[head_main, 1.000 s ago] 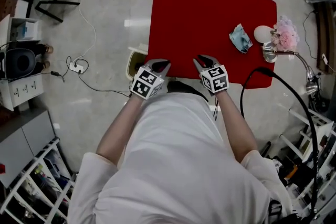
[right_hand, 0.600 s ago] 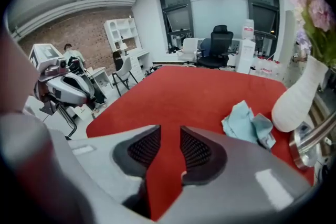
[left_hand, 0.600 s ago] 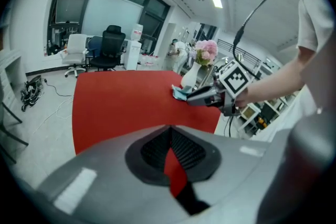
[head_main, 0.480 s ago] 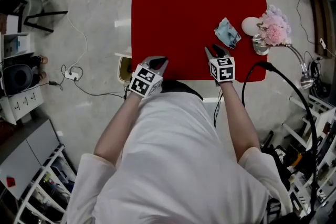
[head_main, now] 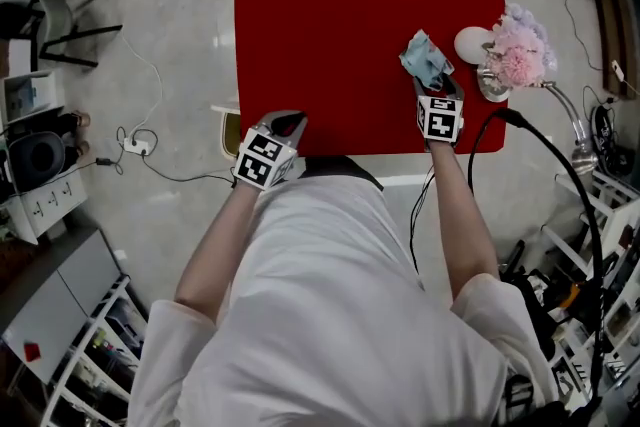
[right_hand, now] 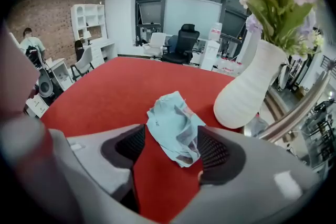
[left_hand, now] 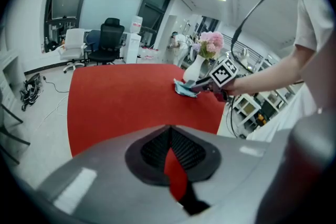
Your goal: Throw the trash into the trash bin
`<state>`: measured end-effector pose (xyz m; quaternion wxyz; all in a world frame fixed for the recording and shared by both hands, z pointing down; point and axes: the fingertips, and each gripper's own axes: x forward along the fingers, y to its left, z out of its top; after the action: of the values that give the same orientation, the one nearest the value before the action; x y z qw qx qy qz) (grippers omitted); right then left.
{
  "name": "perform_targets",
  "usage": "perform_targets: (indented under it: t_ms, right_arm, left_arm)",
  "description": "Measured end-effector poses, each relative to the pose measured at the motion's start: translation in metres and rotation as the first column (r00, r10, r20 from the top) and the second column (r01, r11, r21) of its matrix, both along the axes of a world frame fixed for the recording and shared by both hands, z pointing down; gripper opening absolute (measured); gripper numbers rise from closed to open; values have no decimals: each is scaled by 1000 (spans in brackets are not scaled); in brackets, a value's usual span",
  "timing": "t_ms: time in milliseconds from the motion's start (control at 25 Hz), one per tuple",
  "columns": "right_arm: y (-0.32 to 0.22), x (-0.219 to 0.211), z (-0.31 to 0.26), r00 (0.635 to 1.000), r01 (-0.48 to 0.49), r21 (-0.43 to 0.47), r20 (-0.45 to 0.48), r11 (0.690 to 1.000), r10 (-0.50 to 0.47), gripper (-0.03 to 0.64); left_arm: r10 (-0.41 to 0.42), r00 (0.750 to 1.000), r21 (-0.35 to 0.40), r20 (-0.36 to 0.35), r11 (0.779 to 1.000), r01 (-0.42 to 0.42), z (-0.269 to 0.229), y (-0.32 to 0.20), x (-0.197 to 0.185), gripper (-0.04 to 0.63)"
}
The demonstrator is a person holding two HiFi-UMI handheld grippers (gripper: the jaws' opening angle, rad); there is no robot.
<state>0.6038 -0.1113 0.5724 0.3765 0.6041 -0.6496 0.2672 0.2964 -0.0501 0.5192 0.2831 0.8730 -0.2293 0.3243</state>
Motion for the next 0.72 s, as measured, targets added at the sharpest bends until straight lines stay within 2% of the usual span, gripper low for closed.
perform_targets:
  t_ms: [160, 320, 440, 560, 720]
  right_arm:
    - [-3, 2, 31, 999, 43, -95, 2, 995, -43, 399]
    - [-4, 6, 59, 999, 52, -172, 1, 984, -52, 400]
    - [-3, 3, 62, 998, 48, -183, 43, 982, -41, 381]
    - [-3, -4, 62, 994, 65, -160, 98, 985, -50, 276]
    - [-6, 0, 58, 989, -2, -133, 146, 991, 21, 218]
  left_arm:
    - [-2, 1000, -18, 9, 1000, 3, 4, 0, 1, 5]
    - [-12, 1000, -28, 17, 1000, 13, 7, -1, 0, 5]
    - [-20, 1000, -32, 23, 999, 20, 9, -1, -4, 5]
    - [-25, 999, -42, 30, 999, 26, 13, -1, -9, 5]
    - [-30, 999, -44, 29, 999, 31, 14, 2, -10, 5]
